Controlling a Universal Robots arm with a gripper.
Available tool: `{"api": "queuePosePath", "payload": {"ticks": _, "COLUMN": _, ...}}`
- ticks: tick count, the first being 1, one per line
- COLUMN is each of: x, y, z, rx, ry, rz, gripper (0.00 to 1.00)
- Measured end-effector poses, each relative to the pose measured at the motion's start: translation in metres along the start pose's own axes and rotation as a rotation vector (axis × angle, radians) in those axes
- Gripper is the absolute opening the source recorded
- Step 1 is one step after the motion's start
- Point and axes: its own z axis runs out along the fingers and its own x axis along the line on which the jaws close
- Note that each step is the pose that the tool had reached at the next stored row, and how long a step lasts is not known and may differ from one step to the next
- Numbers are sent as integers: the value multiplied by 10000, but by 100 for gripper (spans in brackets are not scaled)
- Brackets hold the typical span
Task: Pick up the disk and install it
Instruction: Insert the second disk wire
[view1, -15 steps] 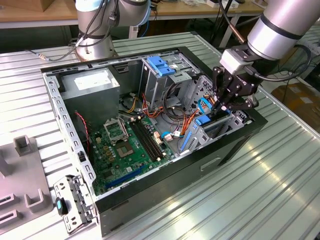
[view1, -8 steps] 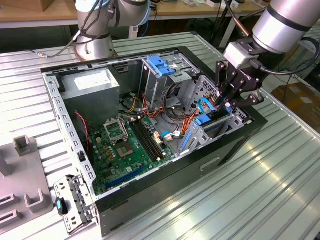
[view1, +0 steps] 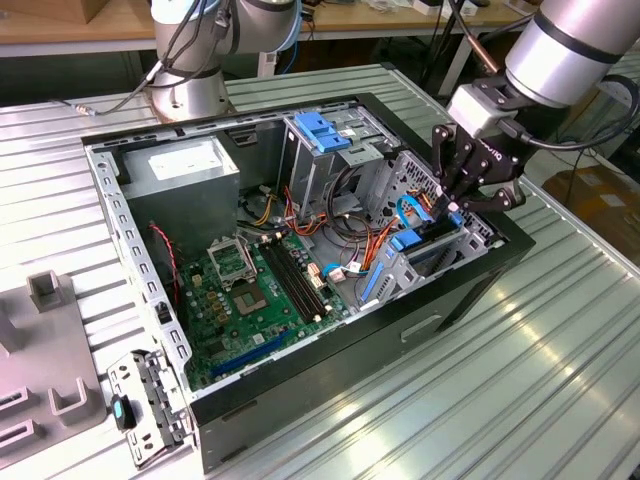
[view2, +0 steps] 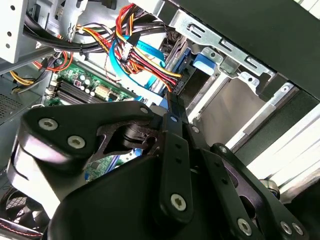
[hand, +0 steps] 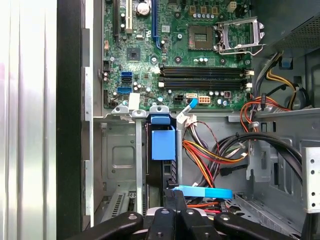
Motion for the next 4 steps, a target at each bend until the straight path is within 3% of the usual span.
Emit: {"api": "queuePosePath", "payload": {"ticks": 4, "x": 0, "y": 0, "z": -1, "rx": 0, "ry": 0, "rz": 0, "gripper": 11}}
